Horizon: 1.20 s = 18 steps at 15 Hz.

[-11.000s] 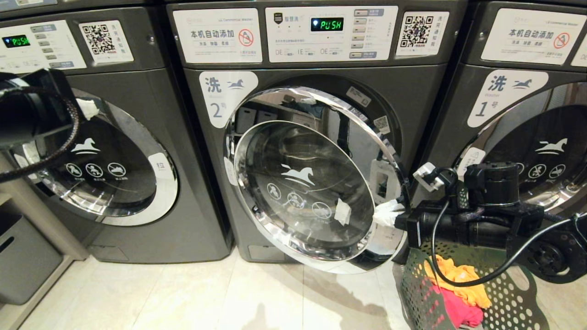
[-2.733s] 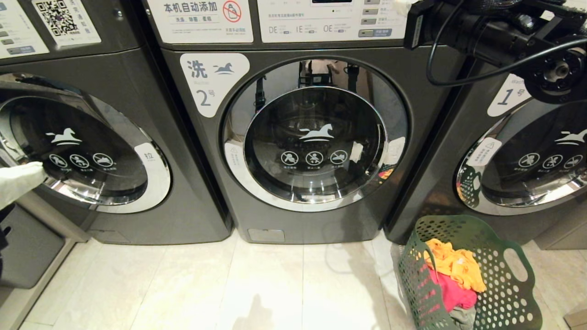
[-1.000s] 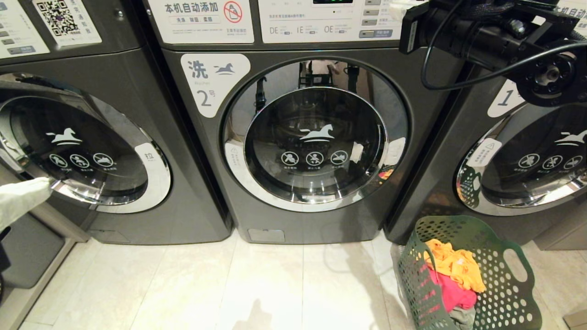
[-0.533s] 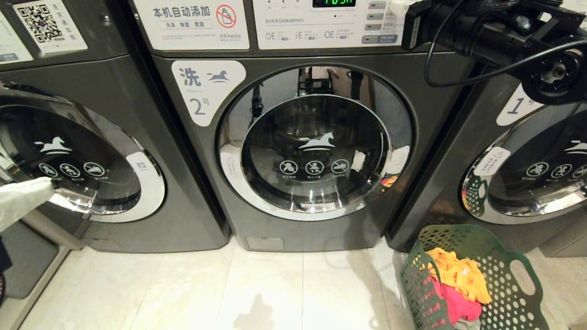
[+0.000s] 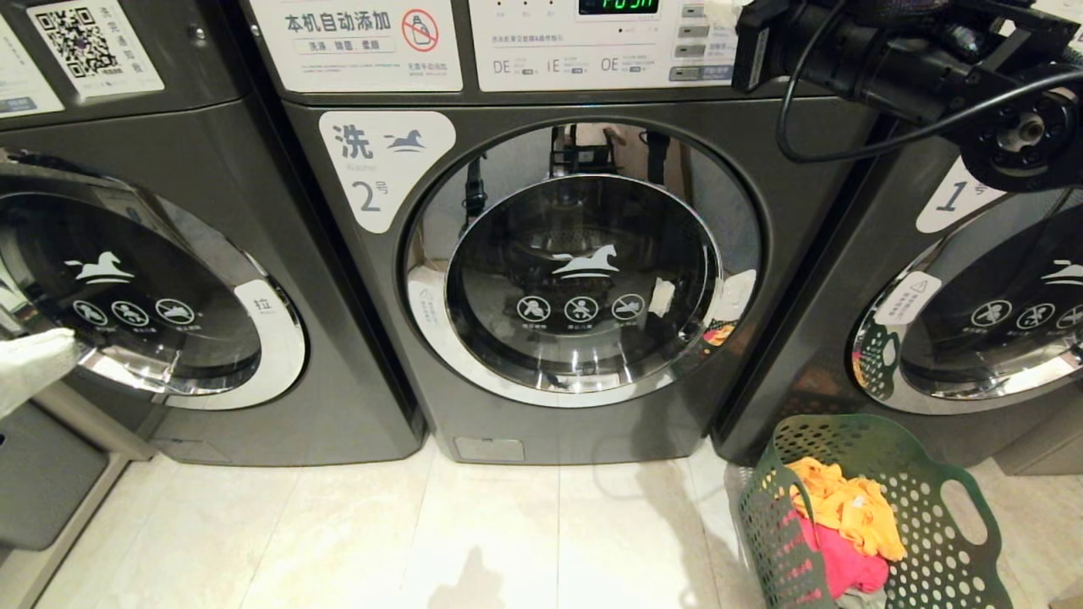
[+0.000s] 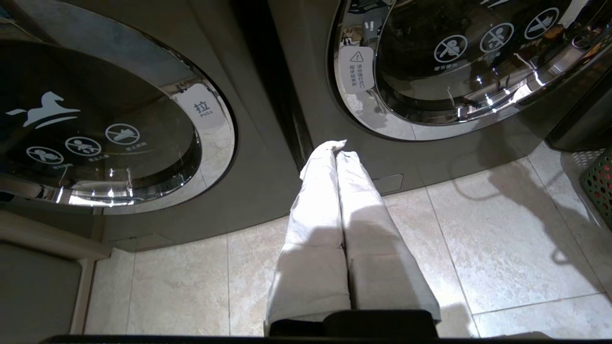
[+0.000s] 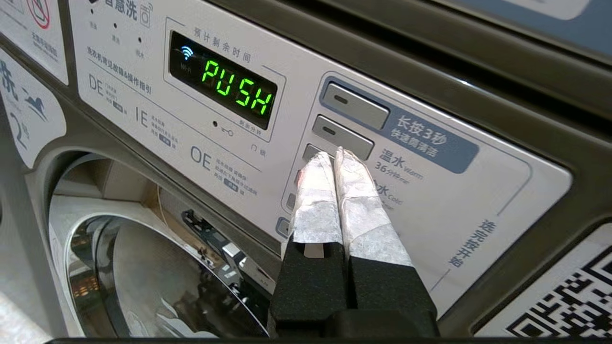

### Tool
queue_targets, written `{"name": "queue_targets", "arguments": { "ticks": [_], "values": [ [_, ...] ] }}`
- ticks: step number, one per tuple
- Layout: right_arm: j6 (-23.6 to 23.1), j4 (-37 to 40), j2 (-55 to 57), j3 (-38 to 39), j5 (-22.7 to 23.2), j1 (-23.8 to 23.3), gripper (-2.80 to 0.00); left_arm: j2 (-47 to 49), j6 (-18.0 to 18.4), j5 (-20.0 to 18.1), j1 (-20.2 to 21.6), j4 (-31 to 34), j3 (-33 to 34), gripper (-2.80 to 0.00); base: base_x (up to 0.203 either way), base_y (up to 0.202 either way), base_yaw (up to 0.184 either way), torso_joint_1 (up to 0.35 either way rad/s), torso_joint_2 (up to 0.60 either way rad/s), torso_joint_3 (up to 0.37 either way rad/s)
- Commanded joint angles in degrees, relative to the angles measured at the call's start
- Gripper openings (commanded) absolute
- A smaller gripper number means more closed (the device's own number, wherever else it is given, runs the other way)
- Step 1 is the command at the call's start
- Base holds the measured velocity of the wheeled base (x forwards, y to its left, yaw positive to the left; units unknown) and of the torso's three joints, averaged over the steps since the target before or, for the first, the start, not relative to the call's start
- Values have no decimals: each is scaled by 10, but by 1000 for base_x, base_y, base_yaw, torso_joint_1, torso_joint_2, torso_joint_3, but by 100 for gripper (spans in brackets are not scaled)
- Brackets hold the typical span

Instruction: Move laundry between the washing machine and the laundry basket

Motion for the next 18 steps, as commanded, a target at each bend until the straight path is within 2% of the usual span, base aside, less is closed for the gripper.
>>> {"name": "queue_targets", "arguments": {
  "ticks": [1,10,14,18],
  "values": [
    [-1,-1,1,0,3,6,-280,-10,3,1,0,0,5,-280,0,0,0,0,0,0],
    [5,-6,16,0,1,8,-280,-26,10,1,0,0,18,-280,0,0,0,0,0,0],
    [6,-99,42,0,-10,6,-280,-37,10,1,0,0,29,-280,0,0,0,0,0,0],
    [6,-96,42,1,-11,2,-280,-33,9,1,0,0,29,-280,0,0,0,0,0,0]
  ]
}}
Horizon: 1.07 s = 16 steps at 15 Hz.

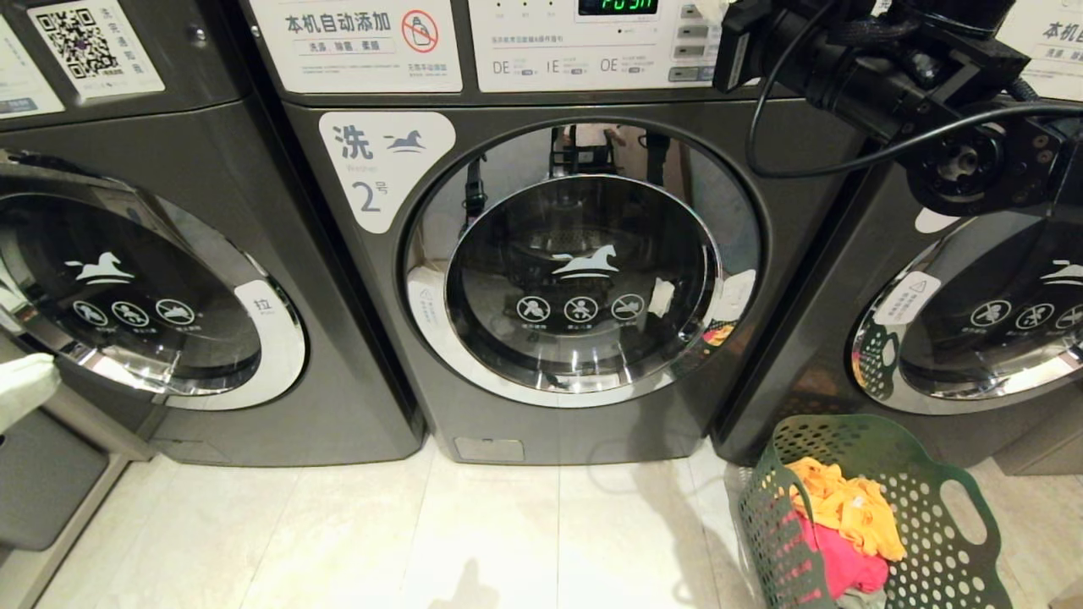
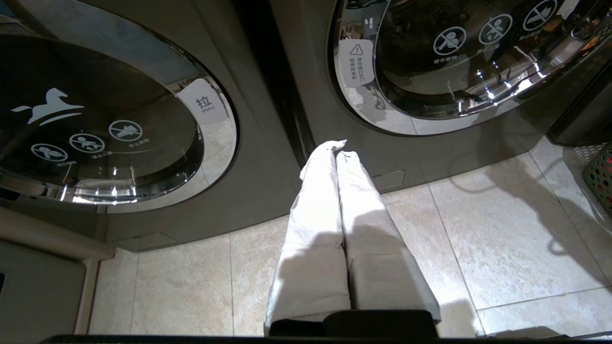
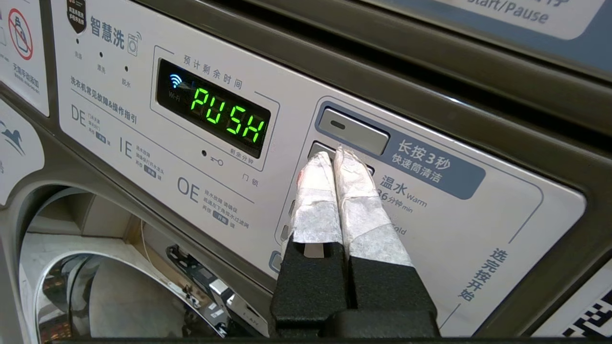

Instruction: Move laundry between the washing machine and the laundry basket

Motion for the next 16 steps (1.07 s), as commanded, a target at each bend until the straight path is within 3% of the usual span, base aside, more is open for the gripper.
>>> {"name": "queue_targets", "arguments": {
  "ticks": [1,16],
  "values": [
    [-1,1,4,1,0,-2,-280,2,1,2,-1,0,0,-280,0,0,0,0,0,0],
    [8,7,7,1,-43,-12,-280,6,0,0,0,-1,0,-280,0,0,0,0,0,0]
  ]
}}
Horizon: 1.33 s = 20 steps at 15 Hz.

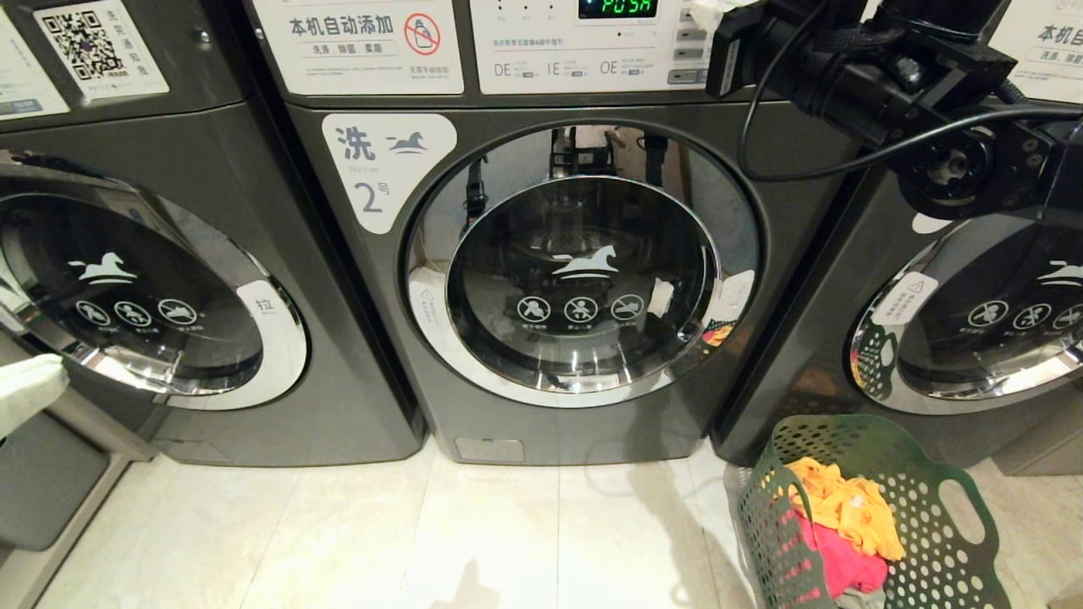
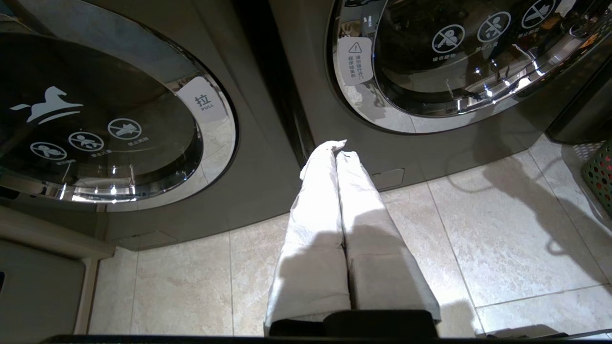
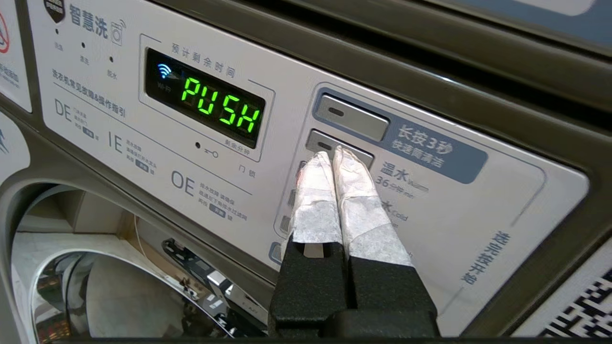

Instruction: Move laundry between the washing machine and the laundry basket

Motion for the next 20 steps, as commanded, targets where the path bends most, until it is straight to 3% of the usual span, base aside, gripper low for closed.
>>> {"name": "queue_targets", "arguments": {
  "ticks": [1,7,11,20],
  "values": [
    [-2,-2,0,0,-1,-4,-280,-1,1,1,0,0,0,-280,0,0,0,0,0,0],
    [-2,1,-9,3,5,-2,-280,-6,2,-7,0,1,0,-280,0,0,0,0,0,0],
    [7,10,-70,87,51,8,-280,-8,2,-7,0,2,0,-280,0,0,0,0,0,0],
    [26,11,-93,167,63,15,-280,-12,2,-7,0,0,7,-280,0,0,0,0,0,0]
  ]
}}
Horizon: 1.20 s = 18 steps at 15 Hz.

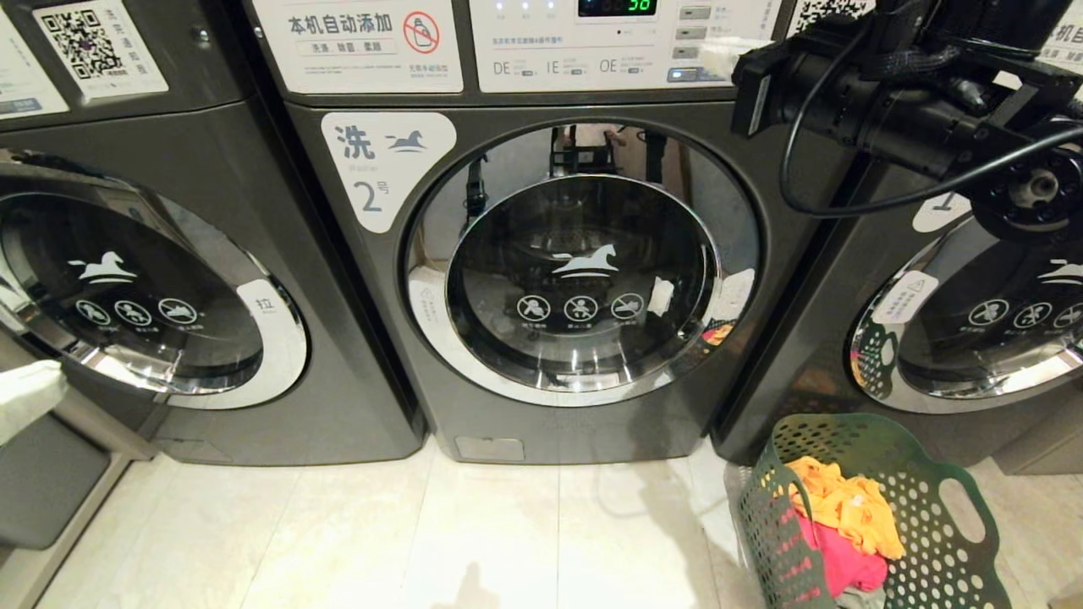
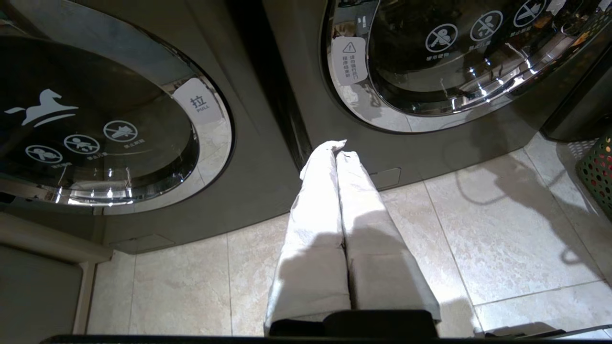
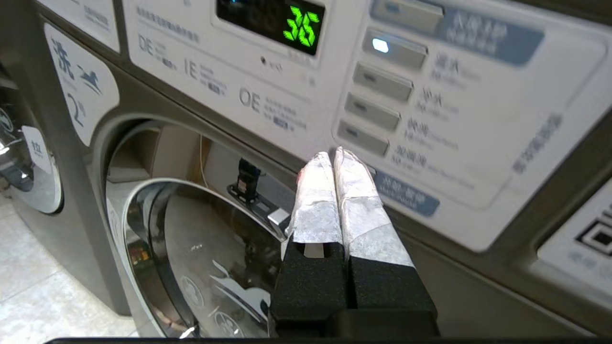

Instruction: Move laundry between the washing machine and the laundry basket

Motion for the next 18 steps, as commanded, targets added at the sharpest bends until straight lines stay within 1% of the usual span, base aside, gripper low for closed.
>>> {"name": "queue_targets", "arguments": {
  "ticks": [1,11,16,18],
  "values": [
    [-1,-4,2,10,2,1,-280,-4,1,1,0,0,1,-280,0,0,0,0,0,0],
    [-1,-9,36,1,-1,-1,-280,-14,-1,1,0,-1,25,-280,0,0,0,0,0,0],
    [-1,-9,51,-31,0,0,-280,-13,-2,1,0,-1,28,-280,0,0,0,0,0,0],
    [-1,-8,52,-31,0,-1,-280,-14,-3,2,0,-1,30,-280,0,0,0,0,0,0]
  ]
}}
